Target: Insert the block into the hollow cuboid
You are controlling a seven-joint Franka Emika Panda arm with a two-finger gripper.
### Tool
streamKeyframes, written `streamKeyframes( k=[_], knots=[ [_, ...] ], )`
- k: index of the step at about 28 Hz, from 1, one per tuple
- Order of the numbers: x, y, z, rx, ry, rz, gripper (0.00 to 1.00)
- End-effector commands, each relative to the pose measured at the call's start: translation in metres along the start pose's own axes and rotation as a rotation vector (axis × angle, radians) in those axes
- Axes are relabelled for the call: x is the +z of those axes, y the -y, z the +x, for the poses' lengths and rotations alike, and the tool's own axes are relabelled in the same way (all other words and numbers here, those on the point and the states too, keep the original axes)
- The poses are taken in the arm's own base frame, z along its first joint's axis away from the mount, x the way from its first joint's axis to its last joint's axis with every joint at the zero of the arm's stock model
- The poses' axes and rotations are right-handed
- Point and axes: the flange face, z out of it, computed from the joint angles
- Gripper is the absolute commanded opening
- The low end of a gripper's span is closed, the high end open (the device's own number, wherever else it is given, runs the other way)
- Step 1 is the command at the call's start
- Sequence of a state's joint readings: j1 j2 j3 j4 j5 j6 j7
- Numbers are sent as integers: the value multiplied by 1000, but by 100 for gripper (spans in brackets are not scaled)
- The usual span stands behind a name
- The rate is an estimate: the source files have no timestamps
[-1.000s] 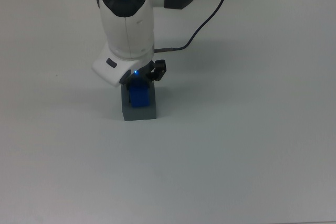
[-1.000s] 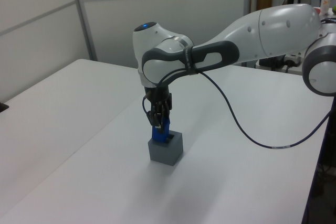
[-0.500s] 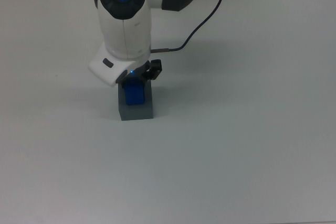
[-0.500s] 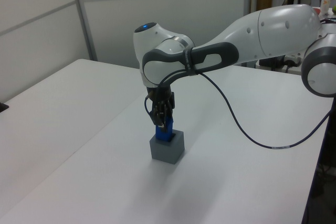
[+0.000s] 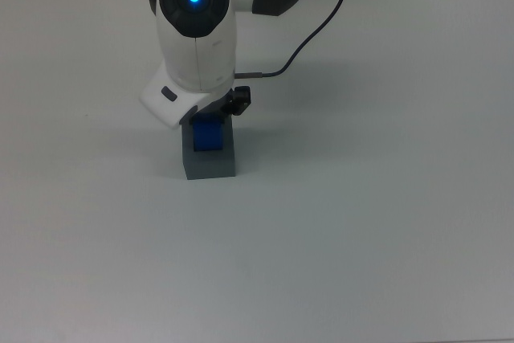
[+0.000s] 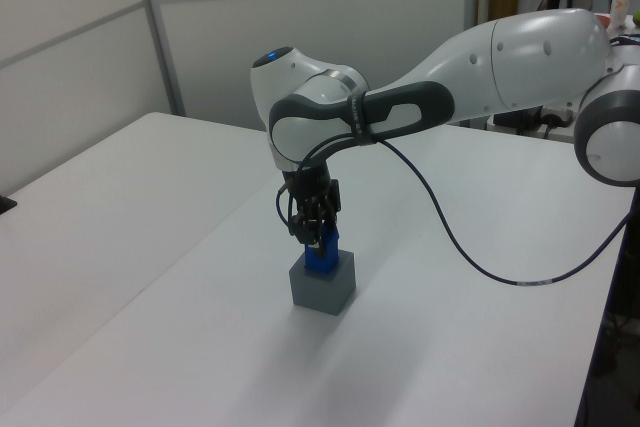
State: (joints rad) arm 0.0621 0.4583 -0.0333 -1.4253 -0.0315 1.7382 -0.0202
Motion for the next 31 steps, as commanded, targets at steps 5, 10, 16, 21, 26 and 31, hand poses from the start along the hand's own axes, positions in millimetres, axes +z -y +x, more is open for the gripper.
streamKeyframes(
  k=[5, 10, 16, 21, 26, 31],
  knots=[
    [-34, 1, -14, 50, -27, -12, 100],
    [-87, -8, -50, 73, -96, 2, 100],
    [-143, -22, -111, 97, -171, 17, 100],
    [-171, -30, -154, 110, -159, 23, 100],
    [-175, -35, -183, 112, -164, 28, 100],
    [-170, -34, -184, 103, -165, 29, 100]
  ],
)
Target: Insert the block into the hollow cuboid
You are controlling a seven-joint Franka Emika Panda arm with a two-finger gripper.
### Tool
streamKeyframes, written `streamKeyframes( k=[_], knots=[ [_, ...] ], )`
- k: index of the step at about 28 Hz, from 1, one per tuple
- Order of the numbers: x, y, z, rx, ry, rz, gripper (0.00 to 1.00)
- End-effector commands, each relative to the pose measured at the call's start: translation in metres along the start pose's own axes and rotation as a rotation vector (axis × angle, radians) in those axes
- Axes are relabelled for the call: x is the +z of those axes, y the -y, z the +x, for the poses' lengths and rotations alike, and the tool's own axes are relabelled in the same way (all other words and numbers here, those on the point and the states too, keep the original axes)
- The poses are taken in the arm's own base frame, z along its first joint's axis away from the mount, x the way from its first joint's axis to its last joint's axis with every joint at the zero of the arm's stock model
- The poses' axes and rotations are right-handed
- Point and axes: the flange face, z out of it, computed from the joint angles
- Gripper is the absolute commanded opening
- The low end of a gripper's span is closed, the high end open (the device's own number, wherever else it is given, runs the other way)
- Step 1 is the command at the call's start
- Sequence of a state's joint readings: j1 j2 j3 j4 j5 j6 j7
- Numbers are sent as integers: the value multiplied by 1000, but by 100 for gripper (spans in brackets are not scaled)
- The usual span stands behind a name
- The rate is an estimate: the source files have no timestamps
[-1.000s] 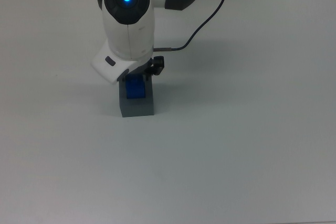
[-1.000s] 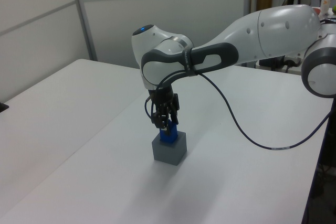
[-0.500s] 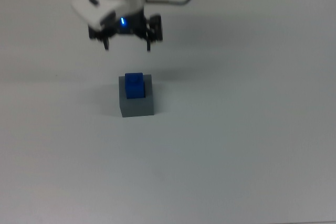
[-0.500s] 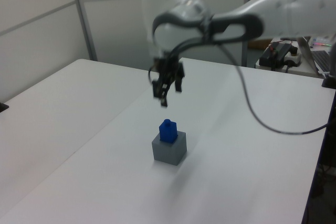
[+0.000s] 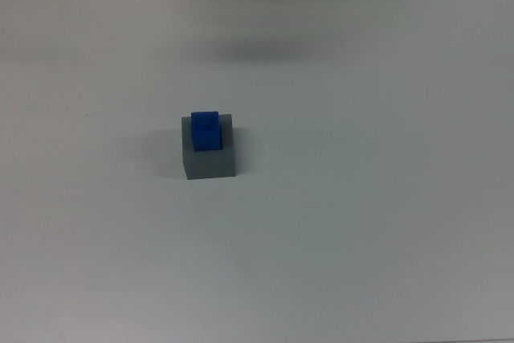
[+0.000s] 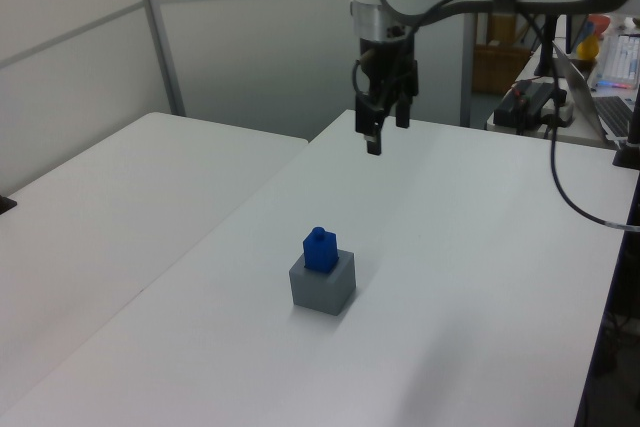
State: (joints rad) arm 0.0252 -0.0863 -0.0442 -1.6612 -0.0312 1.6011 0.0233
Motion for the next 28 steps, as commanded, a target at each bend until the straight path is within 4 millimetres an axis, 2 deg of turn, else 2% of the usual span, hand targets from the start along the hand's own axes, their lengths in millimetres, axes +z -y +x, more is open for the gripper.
streamKeyframes(
  k=[1, 8, 24, 27, 28],
  knots=[
    [13, -1, -9, 3, -6, 7, 100],
    [22, 4, -3, 19, -38, 8, 100],
    [25, 3, 2, 23, -33, 17, 100],
    [31, 3, 7, 25, -24, 23, 100],
    [25, 2, 11, 28, -39, 26, 100]
  ],
)
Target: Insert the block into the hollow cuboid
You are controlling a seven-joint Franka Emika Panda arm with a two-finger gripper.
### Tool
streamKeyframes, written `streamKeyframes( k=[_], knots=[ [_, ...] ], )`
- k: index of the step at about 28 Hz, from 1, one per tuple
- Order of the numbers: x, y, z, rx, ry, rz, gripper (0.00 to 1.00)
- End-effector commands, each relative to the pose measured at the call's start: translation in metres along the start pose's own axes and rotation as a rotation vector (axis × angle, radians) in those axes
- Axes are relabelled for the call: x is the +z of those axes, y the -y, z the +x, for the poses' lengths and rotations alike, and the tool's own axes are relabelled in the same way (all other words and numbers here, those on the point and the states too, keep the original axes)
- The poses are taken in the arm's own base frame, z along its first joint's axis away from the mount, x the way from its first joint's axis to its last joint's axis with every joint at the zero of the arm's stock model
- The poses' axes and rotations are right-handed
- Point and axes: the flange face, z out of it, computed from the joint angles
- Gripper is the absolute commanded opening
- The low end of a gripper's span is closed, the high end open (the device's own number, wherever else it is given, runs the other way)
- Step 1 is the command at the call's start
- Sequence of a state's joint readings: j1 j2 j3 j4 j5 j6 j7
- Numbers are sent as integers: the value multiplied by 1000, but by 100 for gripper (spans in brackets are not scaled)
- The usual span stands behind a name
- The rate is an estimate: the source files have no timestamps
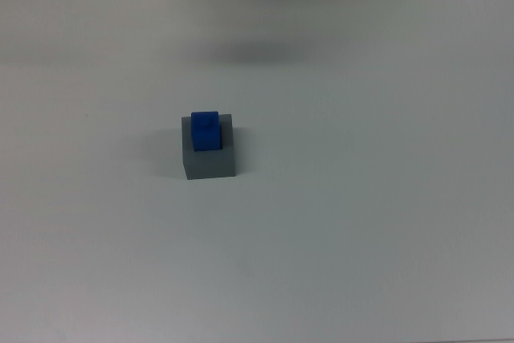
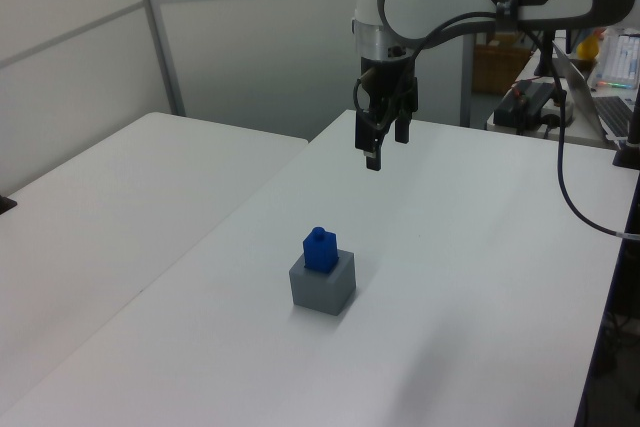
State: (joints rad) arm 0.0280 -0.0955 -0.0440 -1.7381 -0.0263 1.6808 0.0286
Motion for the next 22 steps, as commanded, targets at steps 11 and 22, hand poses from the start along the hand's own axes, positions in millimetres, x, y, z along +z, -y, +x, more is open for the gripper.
streamKeyframes(
  k=[11, 22],
  knots=[
    [10, 1, 21, 27, -15, 20, 100],
    [10, 1, 21, 27, -12, 19, 100]
  ],
)
